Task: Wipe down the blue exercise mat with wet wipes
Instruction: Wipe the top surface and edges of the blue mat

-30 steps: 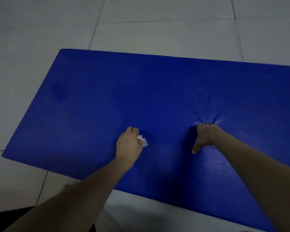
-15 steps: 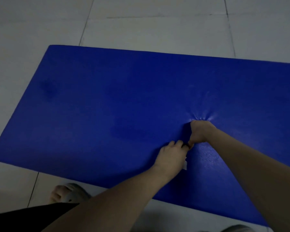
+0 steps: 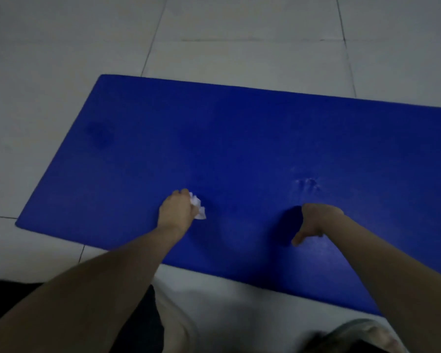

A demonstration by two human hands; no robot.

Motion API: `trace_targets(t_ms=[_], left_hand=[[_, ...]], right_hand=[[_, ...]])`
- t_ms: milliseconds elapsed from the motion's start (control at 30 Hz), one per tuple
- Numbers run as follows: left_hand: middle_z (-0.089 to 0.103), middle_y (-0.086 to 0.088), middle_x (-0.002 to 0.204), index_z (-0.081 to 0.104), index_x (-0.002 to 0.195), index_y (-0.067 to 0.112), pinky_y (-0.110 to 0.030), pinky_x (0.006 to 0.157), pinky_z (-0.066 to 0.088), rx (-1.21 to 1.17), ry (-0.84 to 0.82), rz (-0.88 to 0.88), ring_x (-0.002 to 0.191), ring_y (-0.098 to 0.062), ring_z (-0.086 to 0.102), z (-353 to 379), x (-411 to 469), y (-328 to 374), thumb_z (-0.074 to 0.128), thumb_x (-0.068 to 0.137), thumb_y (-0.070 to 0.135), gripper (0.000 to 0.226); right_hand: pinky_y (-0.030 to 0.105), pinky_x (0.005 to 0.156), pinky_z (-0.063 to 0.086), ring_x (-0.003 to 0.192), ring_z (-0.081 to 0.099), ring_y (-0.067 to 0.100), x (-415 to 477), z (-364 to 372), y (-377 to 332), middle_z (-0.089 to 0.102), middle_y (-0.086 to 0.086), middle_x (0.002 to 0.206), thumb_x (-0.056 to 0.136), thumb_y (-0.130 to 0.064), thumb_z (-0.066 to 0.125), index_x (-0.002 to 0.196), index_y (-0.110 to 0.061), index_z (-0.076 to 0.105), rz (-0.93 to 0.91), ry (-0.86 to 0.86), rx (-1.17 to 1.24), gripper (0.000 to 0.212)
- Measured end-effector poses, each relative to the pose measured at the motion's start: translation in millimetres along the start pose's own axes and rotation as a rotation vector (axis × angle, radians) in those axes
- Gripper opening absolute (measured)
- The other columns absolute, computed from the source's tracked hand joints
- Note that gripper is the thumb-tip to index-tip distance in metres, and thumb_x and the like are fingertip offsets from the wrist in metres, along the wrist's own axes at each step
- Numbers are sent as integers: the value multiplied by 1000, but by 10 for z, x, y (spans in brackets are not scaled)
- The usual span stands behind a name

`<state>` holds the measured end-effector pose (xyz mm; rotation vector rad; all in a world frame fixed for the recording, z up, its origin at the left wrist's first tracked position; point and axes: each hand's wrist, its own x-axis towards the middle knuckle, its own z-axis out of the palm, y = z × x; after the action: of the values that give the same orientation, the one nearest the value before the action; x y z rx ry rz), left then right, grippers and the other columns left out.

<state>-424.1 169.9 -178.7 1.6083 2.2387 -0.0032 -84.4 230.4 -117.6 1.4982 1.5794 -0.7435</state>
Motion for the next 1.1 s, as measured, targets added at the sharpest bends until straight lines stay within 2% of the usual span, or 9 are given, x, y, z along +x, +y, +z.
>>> trace_targets(t_ms=[67,133,200,433,600,800,867,967,1100], left_hand=[[66,-14,96,54,94,7,-37,59,44,-15,34,-41,79,-29,61,-19,2,-31,56,100,33,27],[66,-14,92,51,88,8,-33,55,39,-71,36,-94,72,-26,56,-1,7,2,52,103,31,27],[66,-13,89,53,86,7,-31,52,36,-136,35,-123,70,-23,56,26,-19,89,50,103,27,26],[65,-12,96,56,92,6,-32,62,35,-190,29,64,77,-25,58,353,-452,1028,44,104,18,21],[64,-13,106,59,106,8,-38,75,47,-68,-58,305,95,-30,63,586,-738,1616,54,94,10,12],[64,-4,103,63,107,18,-37,86,45,168,-10,663,99,-25,58,661,-781,1595,75,80,30,32],[63,-2,95,65,100,21,-36,79,44,206,20,638,92,-24,57,575,-656,1320,83,71,47,43],[60,1,94,65,99,24,-35,74,45,247,32,468,88,-22,59,407,-503,801,87,71,44,41],[66,-1,101,63,98,18,-39,75,52,92,-9,172,93,-23,60,109,-334,138,81,79,46,38]], right_hand=[[43,93,53,99,62,26,-68,215,16,60,4,112,57,-67,87,118,-18,43,23,-18,55,90],[44,97,50,120,56,33,-71,408,19,44,14,143,58,-67,86,142,-11,31,55,25,121,115],[46,99,48,132,48,37,-62,492,25,30,18,151,59,-67,86,152,-7,16,59,76,155,131],[43,104,48,128,49,29,23,448,86,47,12,139,49,-72,87,140,-12,38,-5,117,162,119],[38,93,50,122,53,26,45,442,61,53,9,133,50,-66,90,135,-14,44,12,146,169,110],[32,84,51,112,59,22,14,391,17,58,2,117,49,-62,91,125,-16,50,9,149,133,98],[35,88,51,115,57,23,-1,364,15,57,2,122,51,-64,91,123,-16,49,-7,128,133,96],[36,87,51,112,56,24,-24,350,15,57,2,121,51,-66,90,113,-19,47,-27,118,124,89],[38,89,52,112,56,24,-58,351,16,56,1,117,47,-67,90,106,-21,42,-35,115,120,89]])
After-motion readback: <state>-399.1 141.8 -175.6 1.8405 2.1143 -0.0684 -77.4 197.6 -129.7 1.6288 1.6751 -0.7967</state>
